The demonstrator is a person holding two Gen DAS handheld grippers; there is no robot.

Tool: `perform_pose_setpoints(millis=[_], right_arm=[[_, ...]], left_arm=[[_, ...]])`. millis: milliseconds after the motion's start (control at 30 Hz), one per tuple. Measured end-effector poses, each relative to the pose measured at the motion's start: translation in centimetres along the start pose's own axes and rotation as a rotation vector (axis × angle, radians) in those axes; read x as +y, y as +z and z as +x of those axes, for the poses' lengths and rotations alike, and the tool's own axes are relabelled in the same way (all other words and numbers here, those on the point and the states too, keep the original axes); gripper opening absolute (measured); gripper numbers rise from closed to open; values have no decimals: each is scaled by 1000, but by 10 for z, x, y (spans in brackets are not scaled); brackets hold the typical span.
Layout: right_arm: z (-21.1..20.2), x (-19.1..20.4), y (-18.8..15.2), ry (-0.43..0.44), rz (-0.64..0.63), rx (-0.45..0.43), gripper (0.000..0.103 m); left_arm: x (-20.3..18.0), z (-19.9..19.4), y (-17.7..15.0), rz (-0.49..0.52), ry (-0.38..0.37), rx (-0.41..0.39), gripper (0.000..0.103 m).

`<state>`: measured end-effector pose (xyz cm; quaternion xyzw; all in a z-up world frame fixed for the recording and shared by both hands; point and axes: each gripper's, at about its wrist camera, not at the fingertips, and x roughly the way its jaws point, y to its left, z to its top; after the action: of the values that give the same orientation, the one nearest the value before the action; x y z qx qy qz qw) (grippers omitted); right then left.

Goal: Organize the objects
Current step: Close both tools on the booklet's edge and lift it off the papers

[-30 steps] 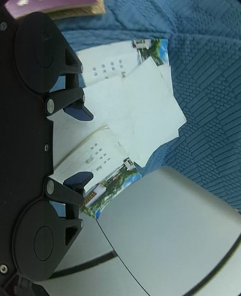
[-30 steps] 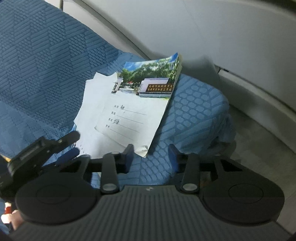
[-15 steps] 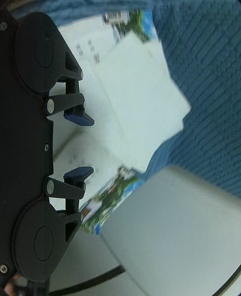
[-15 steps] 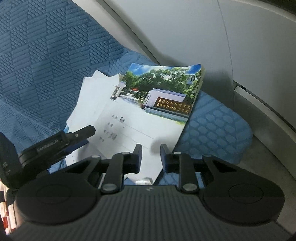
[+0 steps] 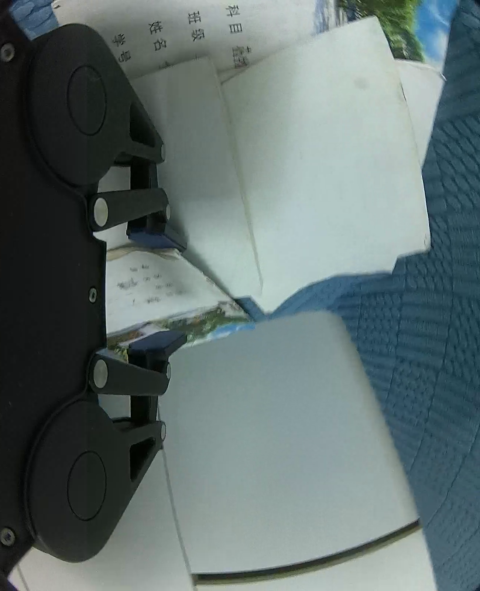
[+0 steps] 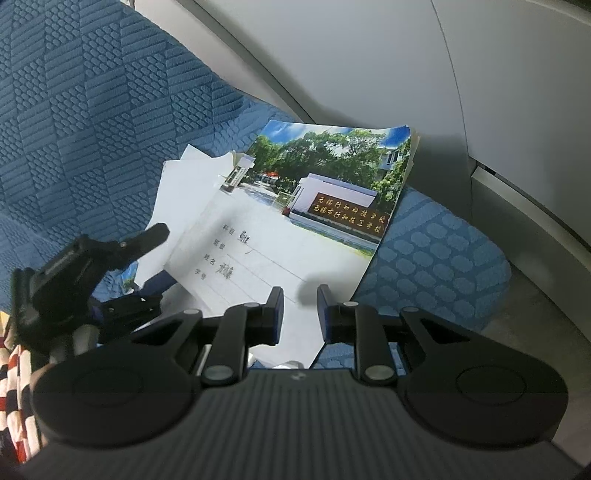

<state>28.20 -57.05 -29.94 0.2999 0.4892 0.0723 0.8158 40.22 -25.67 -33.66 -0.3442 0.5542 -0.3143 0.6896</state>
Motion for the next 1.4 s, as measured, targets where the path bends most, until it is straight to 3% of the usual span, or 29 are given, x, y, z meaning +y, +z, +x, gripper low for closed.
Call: perform_pose_setpoints(millis=[133,333,500,567,633,667,800,900,1067,1133,1233,1400], right_arm=[[1,1,0,5,6,0,22],[-10,2,-1,61,100,-15,26],[-29,5,-12,200,263,-20,27],[-31,7,-21,260,344,-3,37],[-33,8,-28,303,418,-4,75],[-34,8,-33,310,450,-22,82],[-31,4,-45,347,577,-26,84],[-27,1,-51,363,658,-29,83],[-33,-6,-49,255,692,-96,76],[-37,-9,-47,158,666,-122,64],[-39,-17,-47,94,676,-121,40],[-44,-13,-40,78,596,-131,19]], left_arm=[[-4,6,-2,10,87,-11,8],[-7,-3,-13,-37,118,-55,6],[-17,-23,-29,-114,73,-121,3],[-24,-30,-37,-143,60,-151,2],[-32,-37,-45,-164,50,-169,2],[-36,-41,-47,-168,48,-178,2],[-51,-52,-58,-177,51,-208,2],[-56,-61,-67,-198,39,-218,2],[-55,-73,-81,-229,27,-216,2],[-52,-76,-87,-237,28,-206,2],[-47,-82,-96,-255,25,-202,1],[-41,-91,-105,-264,38,-201,1]])
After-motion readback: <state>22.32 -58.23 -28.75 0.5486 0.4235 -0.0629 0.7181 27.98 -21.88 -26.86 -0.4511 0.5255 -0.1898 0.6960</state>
